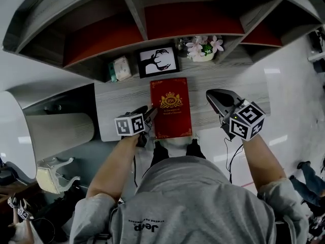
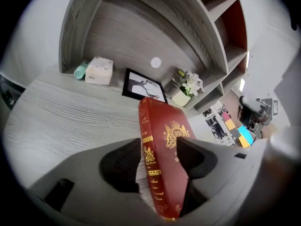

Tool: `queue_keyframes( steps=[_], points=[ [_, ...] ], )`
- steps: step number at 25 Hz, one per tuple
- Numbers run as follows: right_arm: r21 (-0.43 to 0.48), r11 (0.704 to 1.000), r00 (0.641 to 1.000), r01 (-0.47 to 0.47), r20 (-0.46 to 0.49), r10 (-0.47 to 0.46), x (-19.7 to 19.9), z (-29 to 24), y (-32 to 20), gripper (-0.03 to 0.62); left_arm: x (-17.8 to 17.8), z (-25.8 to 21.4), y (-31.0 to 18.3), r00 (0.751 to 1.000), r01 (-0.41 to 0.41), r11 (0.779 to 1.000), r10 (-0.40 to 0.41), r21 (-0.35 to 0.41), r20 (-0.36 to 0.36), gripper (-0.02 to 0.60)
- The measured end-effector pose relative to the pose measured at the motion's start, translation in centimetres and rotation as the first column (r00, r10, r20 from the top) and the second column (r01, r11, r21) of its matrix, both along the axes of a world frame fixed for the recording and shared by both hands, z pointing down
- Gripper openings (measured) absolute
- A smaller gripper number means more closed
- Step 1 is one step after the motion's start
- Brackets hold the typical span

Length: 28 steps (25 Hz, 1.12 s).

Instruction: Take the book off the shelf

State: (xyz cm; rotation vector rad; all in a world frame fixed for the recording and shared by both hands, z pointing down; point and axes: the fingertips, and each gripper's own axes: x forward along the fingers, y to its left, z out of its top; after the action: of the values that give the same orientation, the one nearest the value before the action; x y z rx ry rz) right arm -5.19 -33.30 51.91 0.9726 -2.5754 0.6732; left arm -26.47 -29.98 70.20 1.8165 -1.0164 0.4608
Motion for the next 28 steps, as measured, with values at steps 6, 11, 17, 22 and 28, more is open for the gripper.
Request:
queue_keyframes(
  steps=[6, 11, 17, 22, 28],
  points=[
    [0.048, 0.999, 1.0, 0.001, -0.004, -0.001, -0.2, -2.6, 0.0, 0.021, -2.3, -7.2, -0.9, 0.998, 0.056, 0.981, -0.048, 0.188, -0.047, 0.197],
    [0.09, 0.996, 1.0, 0.001, -0.004, 0.0, -0.3, -5.2, 0.0, 0.021, -3.7, -14.4, -1.7, 0.995, 0.086, 0.932, -0.06, 0.353, -0.083, 0.169],
    [0.142, 0.99, 1.0, -0.003, 0.01, 0.001, -0.6, -8.6, 0.2, 0.021, -4.3, -23.8, -2.1, 0.986, 0.129, 0.83, -0.051, 0.542, -0.157, 0.129],
    [0.179, 0.984, 1.0, -0.004, 0.021, 0.0, -0.6, -11.3, 0.6, 0.021, -4.3, -30.2, -1.3, 0.986, 0.134, 0.745, -0.032, 0.654, -0.166, 0.109],
    [0.235, 0.972, 1.0, 0.0, 0.027, -0.007, -0.5, -14.5, 1.0, 0.021, -3.7, -35.8, 0.3, 0.993, 0.097, 0.649, -0.007, 0.754, -0.122, 0.083]
  ],
)
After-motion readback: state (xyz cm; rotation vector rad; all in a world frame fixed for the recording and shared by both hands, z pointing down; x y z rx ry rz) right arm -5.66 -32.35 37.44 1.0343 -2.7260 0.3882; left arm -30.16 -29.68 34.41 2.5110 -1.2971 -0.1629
